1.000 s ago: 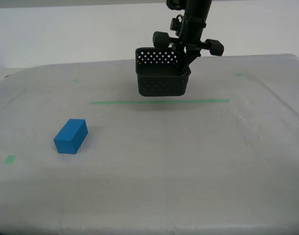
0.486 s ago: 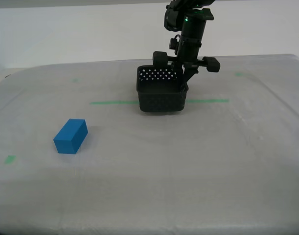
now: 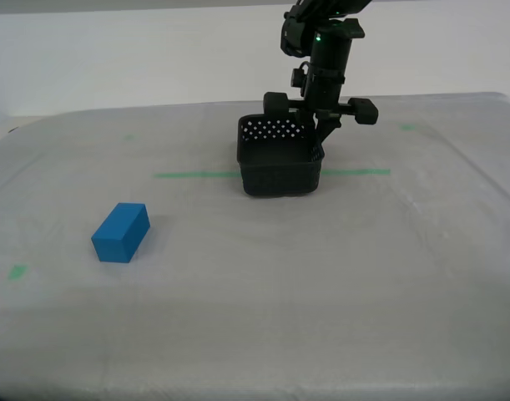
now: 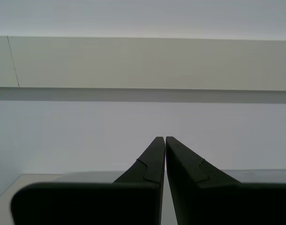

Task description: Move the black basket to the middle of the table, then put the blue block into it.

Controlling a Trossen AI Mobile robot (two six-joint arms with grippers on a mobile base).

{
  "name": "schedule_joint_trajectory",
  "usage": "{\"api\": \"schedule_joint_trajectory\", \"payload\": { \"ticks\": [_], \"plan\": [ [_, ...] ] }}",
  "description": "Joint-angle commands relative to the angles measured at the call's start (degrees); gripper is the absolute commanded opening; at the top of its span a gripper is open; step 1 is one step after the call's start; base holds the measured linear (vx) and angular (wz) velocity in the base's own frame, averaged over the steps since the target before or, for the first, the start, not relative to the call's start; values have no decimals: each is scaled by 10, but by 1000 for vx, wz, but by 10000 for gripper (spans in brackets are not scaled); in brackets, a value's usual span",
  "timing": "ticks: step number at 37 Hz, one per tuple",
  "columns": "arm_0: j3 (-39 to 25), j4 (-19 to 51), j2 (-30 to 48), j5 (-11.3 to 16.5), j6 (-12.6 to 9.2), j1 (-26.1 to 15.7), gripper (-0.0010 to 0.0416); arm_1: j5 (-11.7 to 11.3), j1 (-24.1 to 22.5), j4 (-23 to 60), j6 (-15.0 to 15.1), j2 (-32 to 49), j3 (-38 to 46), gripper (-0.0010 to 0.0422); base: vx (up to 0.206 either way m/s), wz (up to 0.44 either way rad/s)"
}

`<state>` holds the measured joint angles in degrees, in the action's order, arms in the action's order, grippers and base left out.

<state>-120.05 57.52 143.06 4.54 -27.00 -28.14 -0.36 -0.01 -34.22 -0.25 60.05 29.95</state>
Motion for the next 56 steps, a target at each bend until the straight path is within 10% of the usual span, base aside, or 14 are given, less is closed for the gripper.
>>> {"api": "schedule_joint_trajectory", "payload": {
  "ticks": [1, 20, 46, 56],
  "plan": [
    [0, 6, 0, -1, -11, 3, 0, 0, 0, -2, 1, 0, 0, 0, 0, 0],
    [0, 11, 0, -3, -10, 8, 35, 0, 0, -2, 1, 0, 0, 0, 0, 0],
    [0, 30, -30, -3, 27, 8, 406, 0, 0, -2, 1, 0, 0, 0, 0, 0],
    [0, 54, -69, -3, 30, 8, 366, 0, 0, -2, 1, 0, 0, 0, 0, 0]
  ]
}}
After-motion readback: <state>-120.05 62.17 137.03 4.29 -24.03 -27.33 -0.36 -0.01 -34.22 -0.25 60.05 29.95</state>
